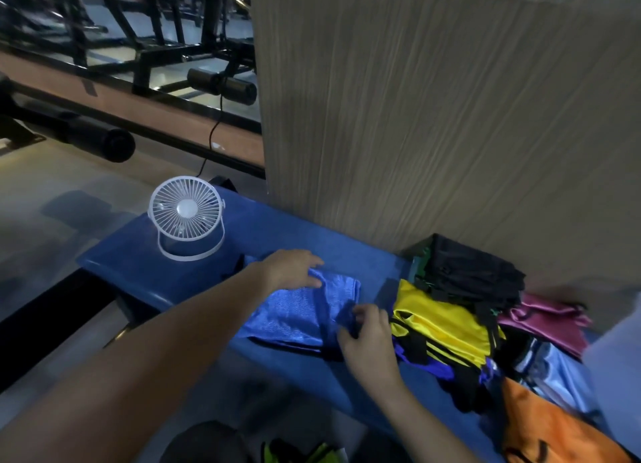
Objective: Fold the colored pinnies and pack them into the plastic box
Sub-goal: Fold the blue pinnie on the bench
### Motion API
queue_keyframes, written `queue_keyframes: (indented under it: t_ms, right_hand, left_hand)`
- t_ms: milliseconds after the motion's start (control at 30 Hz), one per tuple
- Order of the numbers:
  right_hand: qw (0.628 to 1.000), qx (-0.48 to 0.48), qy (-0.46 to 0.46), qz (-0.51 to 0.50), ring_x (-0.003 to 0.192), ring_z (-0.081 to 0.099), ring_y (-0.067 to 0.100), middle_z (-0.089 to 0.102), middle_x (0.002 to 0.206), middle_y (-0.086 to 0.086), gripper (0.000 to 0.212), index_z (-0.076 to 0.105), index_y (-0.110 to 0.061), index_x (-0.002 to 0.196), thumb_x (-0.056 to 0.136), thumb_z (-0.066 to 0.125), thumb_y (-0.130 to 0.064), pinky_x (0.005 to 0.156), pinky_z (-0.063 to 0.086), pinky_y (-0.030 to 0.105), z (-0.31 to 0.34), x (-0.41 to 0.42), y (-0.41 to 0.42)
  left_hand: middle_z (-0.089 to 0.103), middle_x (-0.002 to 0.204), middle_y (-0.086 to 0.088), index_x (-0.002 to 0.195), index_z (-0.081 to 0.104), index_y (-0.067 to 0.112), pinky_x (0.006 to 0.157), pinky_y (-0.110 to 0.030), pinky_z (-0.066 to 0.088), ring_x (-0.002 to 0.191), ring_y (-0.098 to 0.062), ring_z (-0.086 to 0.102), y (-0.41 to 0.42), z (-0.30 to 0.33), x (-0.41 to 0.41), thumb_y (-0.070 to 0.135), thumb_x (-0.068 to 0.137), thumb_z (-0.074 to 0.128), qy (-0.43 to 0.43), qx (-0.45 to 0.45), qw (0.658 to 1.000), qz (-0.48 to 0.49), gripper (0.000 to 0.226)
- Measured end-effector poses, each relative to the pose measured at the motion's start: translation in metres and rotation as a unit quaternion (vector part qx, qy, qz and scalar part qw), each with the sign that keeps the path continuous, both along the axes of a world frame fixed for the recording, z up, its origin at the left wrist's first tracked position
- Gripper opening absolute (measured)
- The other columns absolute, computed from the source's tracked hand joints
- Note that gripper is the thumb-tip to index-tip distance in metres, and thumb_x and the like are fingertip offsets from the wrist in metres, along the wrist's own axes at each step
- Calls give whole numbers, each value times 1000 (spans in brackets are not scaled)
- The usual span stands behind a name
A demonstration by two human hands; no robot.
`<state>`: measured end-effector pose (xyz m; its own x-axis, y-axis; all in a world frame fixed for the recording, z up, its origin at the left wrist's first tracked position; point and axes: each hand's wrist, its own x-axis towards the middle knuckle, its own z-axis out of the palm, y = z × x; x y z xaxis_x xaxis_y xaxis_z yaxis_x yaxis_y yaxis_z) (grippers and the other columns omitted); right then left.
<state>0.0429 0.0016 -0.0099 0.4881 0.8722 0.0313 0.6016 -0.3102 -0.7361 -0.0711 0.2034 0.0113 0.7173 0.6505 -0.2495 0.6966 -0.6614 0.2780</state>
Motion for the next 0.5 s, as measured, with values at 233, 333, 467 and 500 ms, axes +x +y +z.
queue_keyframes:
  t_ms: [233, 333, 467, 500]
  right_hand:
    - [994, -100, 29, -24, 109, 60, 33, 65, 111, 15, 38, 52, -5, 110, 90, 68, -33, 78, 38, 31, 0, 9, -7]
    - [991, -135, 7, -22, 109, 62, 34, 67, 110, 15, 43, 54, -6, 105, 89, 67, -44, 78, 45, 35, 1, 8, -2]
    - [985, -169, -2, -24, 111, 63, 33, 67, 116, 13, 59, 55, -7, 113, 81, 69, -55, 81, 47, 36, 3, 8, 6]
    - [984, -175, 2, -24, 112, 62, 33, 67, 118, 12, 61, 55, -8, 115, 80, 70, -55, 81, 47, 36, 3, 8, 8]
  left_hand:
    - [58, 131, 4, 132, 55, 25, 102, -41, 46, 118, -20, 57, 14, 0, 13, 38, 80, 80, 27, -84, 996, 10, 59]
    - [70, 101, 8, 94, 69, 34, 90, -40, 52, 98, -19, 66, 16, 3, 5, 30, 77, 79, -6, -128, 992, -14, 19]
    - [73, 97, 5, 92, 69, 29, 91, -41, 56, 94, -17, 70, 14, 9, -12, 27, 79, 80, -74, -208, 975, -13, 17]
    - [73, 100, 1, 96, 69, 25, 92, -42, 55, 96, -19, 70, 14, 9, -16, 27, 81, 80, -90, -219, 971, -12, 19]
